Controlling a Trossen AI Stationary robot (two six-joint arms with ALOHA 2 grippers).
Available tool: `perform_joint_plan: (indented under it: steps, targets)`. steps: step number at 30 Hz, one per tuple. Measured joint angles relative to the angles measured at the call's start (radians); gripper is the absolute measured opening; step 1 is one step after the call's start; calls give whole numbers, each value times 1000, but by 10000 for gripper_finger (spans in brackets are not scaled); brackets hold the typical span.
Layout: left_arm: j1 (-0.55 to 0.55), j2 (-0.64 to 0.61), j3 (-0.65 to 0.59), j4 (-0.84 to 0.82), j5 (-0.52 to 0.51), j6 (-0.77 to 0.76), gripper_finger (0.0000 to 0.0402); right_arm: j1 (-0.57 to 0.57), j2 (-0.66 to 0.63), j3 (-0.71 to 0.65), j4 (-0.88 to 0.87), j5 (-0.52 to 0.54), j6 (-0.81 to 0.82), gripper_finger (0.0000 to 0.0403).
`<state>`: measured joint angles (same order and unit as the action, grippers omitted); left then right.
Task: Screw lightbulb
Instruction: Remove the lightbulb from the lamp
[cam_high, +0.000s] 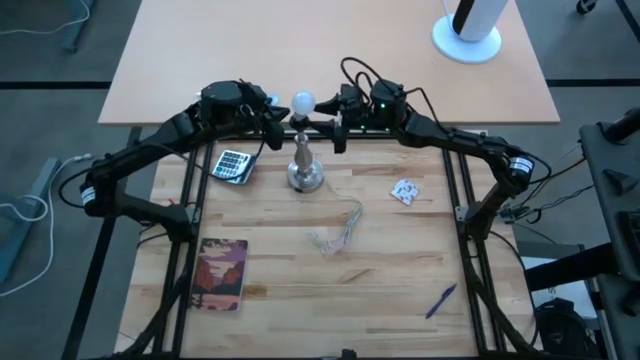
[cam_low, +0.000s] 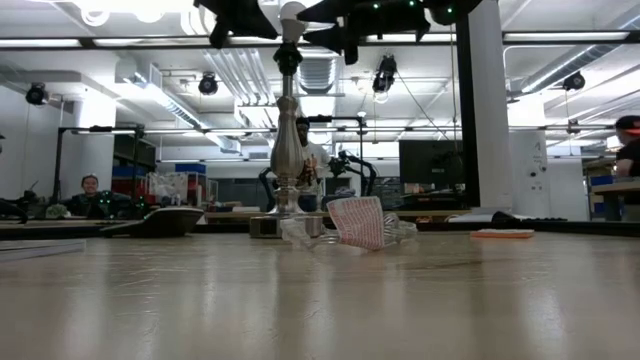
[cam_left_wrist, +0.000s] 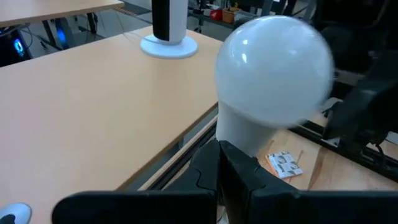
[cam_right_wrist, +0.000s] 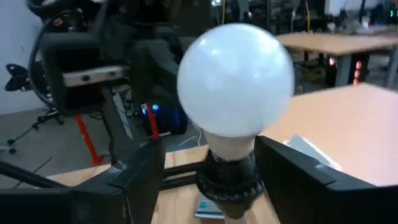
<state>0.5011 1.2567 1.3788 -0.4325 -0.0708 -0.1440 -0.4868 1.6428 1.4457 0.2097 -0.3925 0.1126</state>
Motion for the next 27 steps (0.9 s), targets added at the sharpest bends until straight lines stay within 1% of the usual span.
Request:
perform_joint_plan:
  steps: [7,14,20,27]
  targets:
    - [0,11,-1,39,0,0,0,4,42,1,52,27,44,240]
    - [0,12,-1,36,1,0,0,4,57,5,94,28,29,234]
    - [0,30,-1,38,22,3,0,13,109,75,93,29,1,238]
    - [-3,32,-1,42,34,-4,0,13,141,138,49,18,2,221]
